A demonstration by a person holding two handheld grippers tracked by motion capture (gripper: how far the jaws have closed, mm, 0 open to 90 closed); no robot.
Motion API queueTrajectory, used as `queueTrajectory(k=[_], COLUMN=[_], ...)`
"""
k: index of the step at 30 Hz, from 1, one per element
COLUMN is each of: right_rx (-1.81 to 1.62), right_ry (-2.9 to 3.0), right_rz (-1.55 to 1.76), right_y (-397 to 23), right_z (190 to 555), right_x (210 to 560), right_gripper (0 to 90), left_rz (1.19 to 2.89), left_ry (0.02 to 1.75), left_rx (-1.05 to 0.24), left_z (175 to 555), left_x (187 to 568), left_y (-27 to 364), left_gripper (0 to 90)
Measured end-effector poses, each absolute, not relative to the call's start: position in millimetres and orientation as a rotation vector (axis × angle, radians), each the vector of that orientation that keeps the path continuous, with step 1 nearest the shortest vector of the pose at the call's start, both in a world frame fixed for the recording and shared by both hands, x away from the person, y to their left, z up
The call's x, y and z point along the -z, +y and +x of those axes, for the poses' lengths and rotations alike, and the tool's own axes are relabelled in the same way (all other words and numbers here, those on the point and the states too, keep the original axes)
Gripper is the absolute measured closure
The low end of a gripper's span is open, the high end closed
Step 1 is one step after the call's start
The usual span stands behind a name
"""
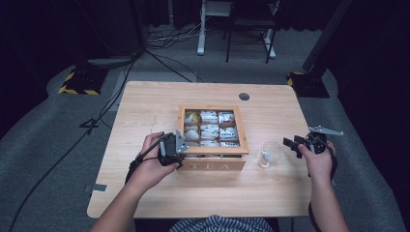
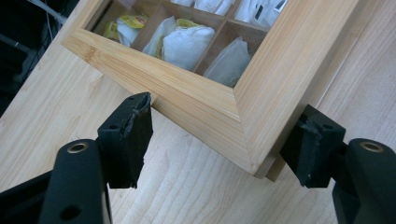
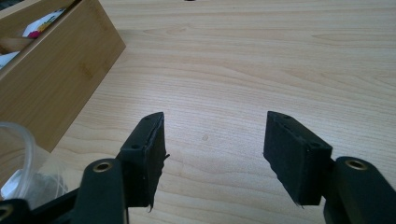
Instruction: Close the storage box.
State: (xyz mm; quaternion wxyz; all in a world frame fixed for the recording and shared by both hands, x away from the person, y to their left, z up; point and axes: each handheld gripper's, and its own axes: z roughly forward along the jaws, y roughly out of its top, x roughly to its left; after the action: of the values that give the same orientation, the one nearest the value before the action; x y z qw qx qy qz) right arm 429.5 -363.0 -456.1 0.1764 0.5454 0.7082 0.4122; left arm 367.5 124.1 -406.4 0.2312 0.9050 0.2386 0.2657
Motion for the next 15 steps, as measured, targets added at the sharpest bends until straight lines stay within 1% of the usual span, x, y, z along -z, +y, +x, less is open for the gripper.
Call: queueTrajectory(k=[8,15], right_rx=[-1.175,-1.172], right_ry=[2.009,2.019], right_rz=[1.552,1.555], right_y=[-362.5,-361.7], right_z=[429.9,430.0], right_x=[457.2,458.8], right_gripper=[38.9,38.7], left_rz=[2.541,2.547], left_ry=[0.648,0.648], left_rx=[-0.707,-0.682], left_z=[367.6,368.0], left_x=[407.5,406.7], left_y=[122.6,123.7], left_gripper=[30.6,30.8])
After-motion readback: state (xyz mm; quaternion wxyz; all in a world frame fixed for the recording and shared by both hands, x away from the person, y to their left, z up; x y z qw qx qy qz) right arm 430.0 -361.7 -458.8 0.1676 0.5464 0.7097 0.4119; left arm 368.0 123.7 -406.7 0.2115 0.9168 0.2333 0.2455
